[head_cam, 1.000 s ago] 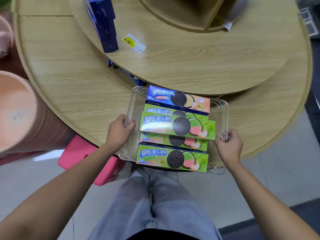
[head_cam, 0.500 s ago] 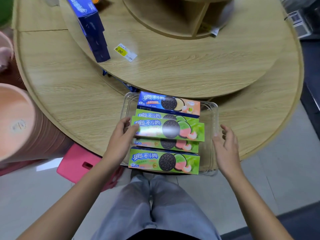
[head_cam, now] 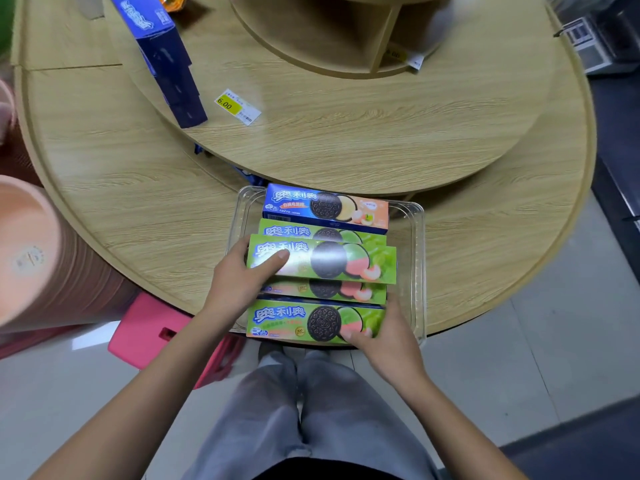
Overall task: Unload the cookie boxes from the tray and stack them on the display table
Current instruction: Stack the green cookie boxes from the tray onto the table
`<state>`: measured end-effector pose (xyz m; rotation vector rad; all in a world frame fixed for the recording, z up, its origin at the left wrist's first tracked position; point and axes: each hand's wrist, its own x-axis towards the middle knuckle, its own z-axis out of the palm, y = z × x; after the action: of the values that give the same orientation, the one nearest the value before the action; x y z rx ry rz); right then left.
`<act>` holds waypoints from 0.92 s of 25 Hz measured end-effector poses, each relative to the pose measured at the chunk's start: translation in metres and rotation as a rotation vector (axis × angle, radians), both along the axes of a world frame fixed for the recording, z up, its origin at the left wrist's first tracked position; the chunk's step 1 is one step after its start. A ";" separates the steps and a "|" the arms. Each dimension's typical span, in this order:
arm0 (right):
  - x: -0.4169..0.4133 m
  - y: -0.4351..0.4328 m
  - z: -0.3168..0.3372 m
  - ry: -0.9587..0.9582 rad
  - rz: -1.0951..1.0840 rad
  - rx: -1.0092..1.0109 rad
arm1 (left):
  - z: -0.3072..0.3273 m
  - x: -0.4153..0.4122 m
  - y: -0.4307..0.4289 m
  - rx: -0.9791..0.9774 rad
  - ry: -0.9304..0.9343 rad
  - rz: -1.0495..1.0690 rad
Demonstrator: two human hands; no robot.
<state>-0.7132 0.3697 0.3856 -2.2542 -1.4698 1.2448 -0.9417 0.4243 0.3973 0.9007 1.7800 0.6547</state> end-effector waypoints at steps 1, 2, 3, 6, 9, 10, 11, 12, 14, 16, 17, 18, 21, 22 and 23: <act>-0.001 0.001 0.001 -0.056 0.020 0.005 | 0.002 0.000 0.000 0.004 0.026 -0.009; -0.001 0.001 0.002 -0.082 0.016 0.012 | 0.005 0.000 0.000 0.003 0.050 -0.021; 0.000 0.001 0.003 -0.083 0.002 0.027 | 0.006 -0.002 0.001 0.010 0.060 -0.023; 0.006 0.000 0.010 -0.044 -0.068 0.012 | 0.013 -0.012 0.002 -0.012 0.044 -0.010; 0.014 0.004 0.023 -0.002 -0.096 -0.040 | 0.019 -0.026 0.004 -0.059 -0.093 0.001; 0.018 0.006 0.025 0.024 -0.109 -0.051 | 0.022 -0.031 0.007 -0.062 -0.163 -0.019; 0.022 0.009 0.028 0.068 -0.123 -0.068 | 0.025 -0.035 0.010 -0.052 -0.217 -0.046; 0.026 0.011 0.032 0.125 -0.135 -0.094 | 0.029 -0.038 0.013 -0.028 -0.237 -0.070; 0.034 0.015 0.036 0.203 -0.125 -0.128 | 0.037 -0.048 0.023 0.047 -0.233 -0.101; 0.040 0.017 0.041 0.225 -0.111 -0.130 | 0.043 -0.059 0.042 0.128 -0.250 -0.095; 0.043 0.018 0.045 0.226 -0.099 -0.128 | 0.046 -0.064 0.055 0.166 -0.249 -0.092; 0.045 0.018 0.050 0.223 -0.086 -0.126 | 0.048 -0.069 0.071 0.202 -0.242 -0.093; 0.052 0.020 0.065 0.227 -0.044 -0.121 | 0.043 -0.080 0.124 0.278 -0.225 -0.118; 0.054 0.021 0.073 0.240 -0.025 -0.117 | 0.038 -0.082 0.140 0.292 -0.225 -0.120; 0.057 0.023 0.081 0.254 -0.006 -0.108 | 0.031 -0.083 0.154 0.297 -0.232 -0.118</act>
<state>-0.6564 0.3925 0.4665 -2.0671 -1.3314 1.5765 -1.0243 0.5788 0.4284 1.0724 1.4347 0.9234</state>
